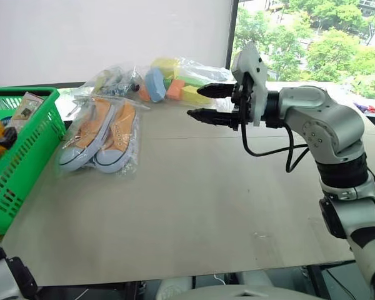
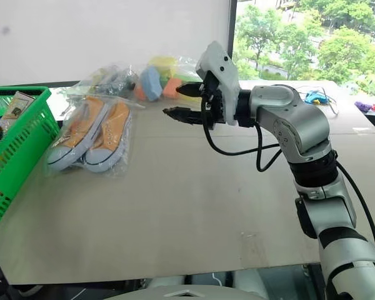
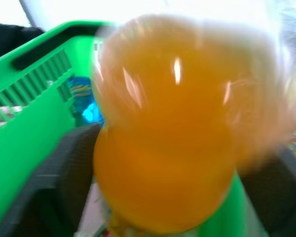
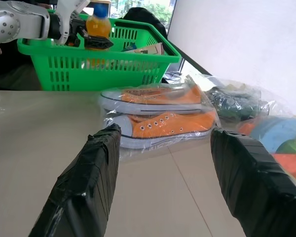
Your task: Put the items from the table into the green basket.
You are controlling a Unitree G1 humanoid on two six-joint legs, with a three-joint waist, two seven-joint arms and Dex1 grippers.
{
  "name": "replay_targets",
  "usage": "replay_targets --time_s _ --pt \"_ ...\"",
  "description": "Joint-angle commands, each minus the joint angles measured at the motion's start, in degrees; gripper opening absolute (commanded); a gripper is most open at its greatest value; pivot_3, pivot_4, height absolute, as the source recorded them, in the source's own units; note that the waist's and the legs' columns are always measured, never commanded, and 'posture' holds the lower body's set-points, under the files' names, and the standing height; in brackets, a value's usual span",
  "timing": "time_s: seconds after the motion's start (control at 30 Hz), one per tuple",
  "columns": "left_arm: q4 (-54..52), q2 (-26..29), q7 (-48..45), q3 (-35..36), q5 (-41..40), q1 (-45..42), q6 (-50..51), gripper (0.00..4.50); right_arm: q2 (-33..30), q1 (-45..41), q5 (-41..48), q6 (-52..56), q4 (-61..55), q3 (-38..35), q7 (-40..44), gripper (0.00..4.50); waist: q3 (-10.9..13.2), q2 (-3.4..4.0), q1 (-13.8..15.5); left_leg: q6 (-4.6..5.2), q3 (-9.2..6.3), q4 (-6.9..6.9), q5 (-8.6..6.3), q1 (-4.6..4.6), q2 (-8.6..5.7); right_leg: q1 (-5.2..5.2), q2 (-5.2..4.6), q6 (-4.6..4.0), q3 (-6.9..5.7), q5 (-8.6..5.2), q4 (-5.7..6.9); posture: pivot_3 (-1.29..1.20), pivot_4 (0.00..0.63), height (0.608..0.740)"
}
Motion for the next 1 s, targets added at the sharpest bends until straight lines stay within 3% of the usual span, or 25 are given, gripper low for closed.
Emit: replay_targets --time_s 0.03,0.27,0.5,0.7,0.87,1.0 --pt "-1.71 1.22 2.90 -0.12 2.28 -1.67 -4.35 4.45 -0.97 -1.20 0.07 -0.49 -1.22 -2.00 0.21 3.11 -0.01 -0.01 -0.51 0.00 0.00 0.00 0.00 0.01 0.01 0.00 0.01 0.00 0.00 0.00 0.01 0.08 0.000 0.740" --pt "-8.02 -0.69 2.06 -0.68 -0.67 -8.44 -13.83 4.45 0.07 -1.25 0.23 -1.12 -0.68 -2.38 -0.99 3.11 -0.09 -0.14 -1.16 -0.01 0.02 -0.01 0.00 0.01 0.07 -0.03 0.05 -0.01 0.03 0.00 0.03 0.09 0.000 0.740" --pt "-34.92 -10.70 -3.50 -8.72 -18.34 -7.96 4.02 4.45 -0.33 1.13 -1.22 -3.89 0.20 -4.07 -2.24 3.11 -0.16 -0.18 -0.74 0.01 0.09 0.00 0.00 0.01 0.01 -0.01 -0.02 0.02 0.11 0.02 0.04 0.07 0.000 0.740" --pt "-49.24 -22.53 -1.46 -21.05 -26.81 0.47 15.69 4.45 -8.26 12.51 -2.96 -4.89 -3.96 -7.33 -1.26 3.11 -0.25 0.19 -1.57 0.09 0.21 0.09 -0.03 0.11 0.01 0.19 0.07 0.07 0.17 0.04 -0.02 -0.05 0.000 0.740" --pt "-51.61 -23.70 -4.26 -25.21 -26.84 5.09 17.20 4.45 -12.48 19.76 -0.72 -3.09 -9.32 -10.24 -1.52 3.11 -0.12 0.52 -4.57 0.10 0.42 0.13 -0.03 0.19 0.04 0.23 0.36 0.06 0.32 0.03 0.00 -0.11 0.000 0.740" --pt "-54.90 -26.30 -0.90 -27.88 -25.12 11.19 18.39 4.45 -17.04 31.53 -2.92 -5.42 -11.11 -15.35 -2.59 3.11 -0.18 0.79 -6.04 0.11 0.60 0.05 -0.04 0.71 0.17 0.66 0.86 0.07 0.56 -0.05 -0.08 -0.12 0.000 0.740"
